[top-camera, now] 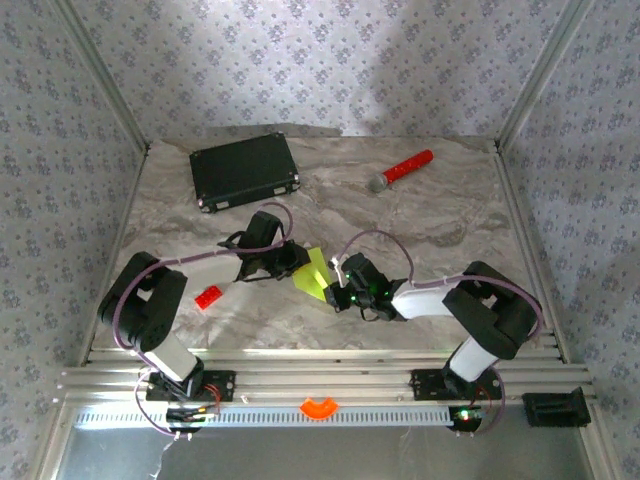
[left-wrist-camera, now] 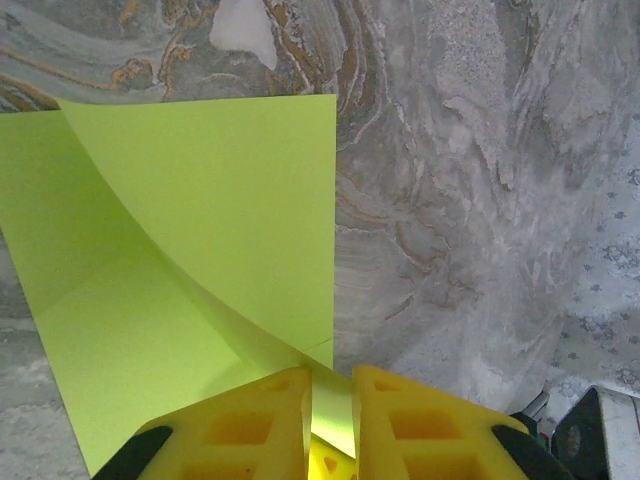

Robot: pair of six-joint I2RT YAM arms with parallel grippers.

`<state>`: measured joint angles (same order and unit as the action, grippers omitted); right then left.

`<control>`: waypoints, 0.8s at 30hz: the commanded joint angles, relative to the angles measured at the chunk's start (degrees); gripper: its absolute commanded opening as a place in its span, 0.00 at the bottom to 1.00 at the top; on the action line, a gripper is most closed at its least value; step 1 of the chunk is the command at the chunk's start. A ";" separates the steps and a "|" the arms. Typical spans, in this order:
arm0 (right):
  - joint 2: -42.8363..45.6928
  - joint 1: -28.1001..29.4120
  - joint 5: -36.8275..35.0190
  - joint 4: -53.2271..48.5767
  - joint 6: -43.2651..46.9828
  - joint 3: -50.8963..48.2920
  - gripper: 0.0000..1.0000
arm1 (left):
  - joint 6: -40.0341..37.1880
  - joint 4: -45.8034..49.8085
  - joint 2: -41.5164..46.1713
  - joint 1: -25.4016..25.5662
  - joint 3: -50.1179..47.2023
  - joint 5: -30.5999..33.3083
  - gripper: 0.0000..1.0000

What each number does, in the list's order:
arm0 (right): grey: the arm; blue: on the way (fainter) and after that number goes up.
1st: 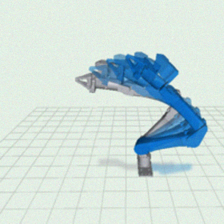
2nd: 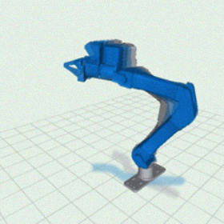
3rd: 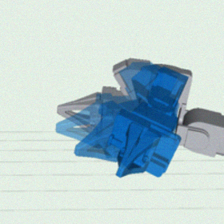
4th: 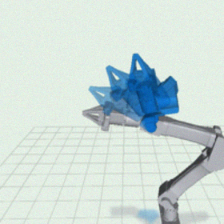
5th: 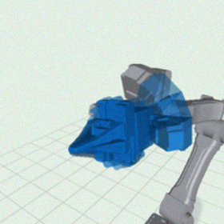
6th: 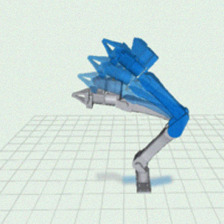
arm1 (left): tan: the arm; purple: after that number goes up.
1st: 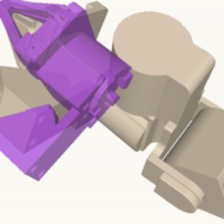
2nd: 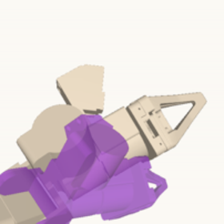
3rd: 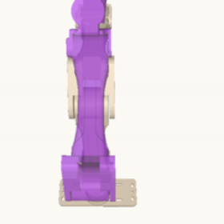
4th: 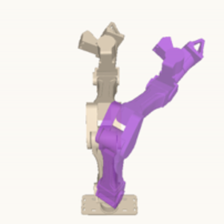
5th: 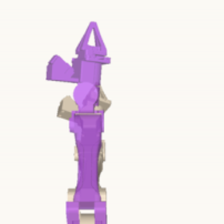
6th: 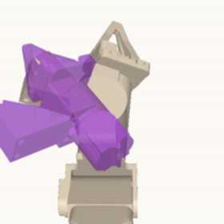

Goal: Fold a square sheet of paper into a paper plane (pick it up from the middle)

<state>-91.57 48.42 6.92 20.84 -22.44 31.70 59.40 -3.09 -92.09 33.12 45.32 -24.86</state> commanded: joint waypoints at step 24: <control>-0.24 0.27 -0.85 4.00 -4.27 -2.50 0.08 | -2.00 1.07 3.35 0.93 0.34 0.07 0.20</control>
<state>-91.57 48.45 6.87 23.35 -24.69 30.24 58.50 -2.42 -91.13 33.39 46.00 -24.67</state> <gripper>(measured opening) 0.083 0.203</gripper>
